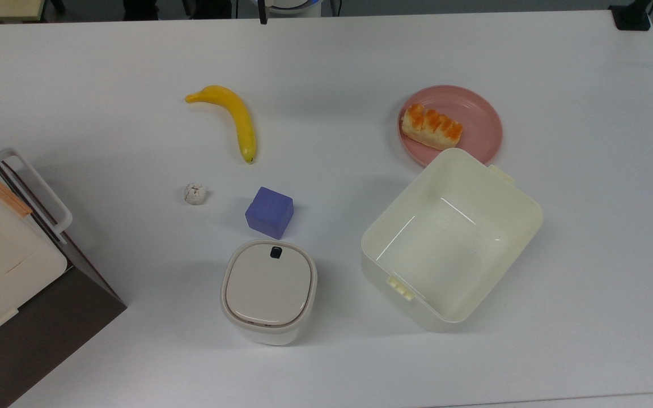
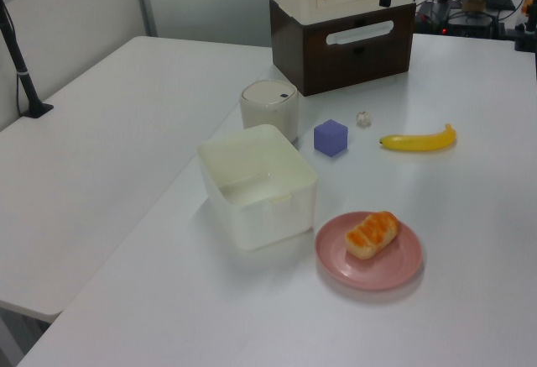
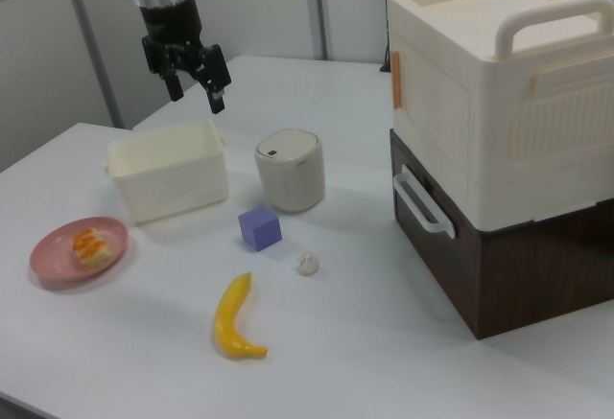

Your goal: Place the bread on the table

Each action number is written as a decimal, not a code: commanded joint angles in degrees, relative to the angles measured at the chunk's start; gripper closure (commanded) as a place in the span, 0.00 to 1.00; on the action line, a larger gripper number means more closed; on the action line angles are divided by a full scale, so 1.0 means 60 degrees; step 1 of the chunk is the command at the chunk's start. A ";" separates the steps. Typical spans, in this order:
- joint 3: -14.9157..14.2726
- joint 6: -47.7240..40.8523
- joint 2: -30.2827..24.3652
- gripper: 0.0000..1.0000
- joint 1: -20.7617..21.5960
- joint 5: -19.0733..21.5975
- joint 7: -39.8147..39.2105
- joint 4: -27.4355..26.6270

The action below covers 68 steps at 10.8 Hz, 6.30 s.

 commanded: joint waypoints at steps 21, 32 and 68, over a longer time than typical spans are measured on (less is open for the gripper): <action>0.4227 0.5326 -0.1321 0.00 -0.0169 -0.2034 0.2379 -0.6282; 0.6382 0.5782 0.1152 0.00 0.0476 -0.4178 0.5932 -0.5438; 0.3673 0.0803 0.1039 0.00 -0.0051 -0.1761 0.0803 -0.2860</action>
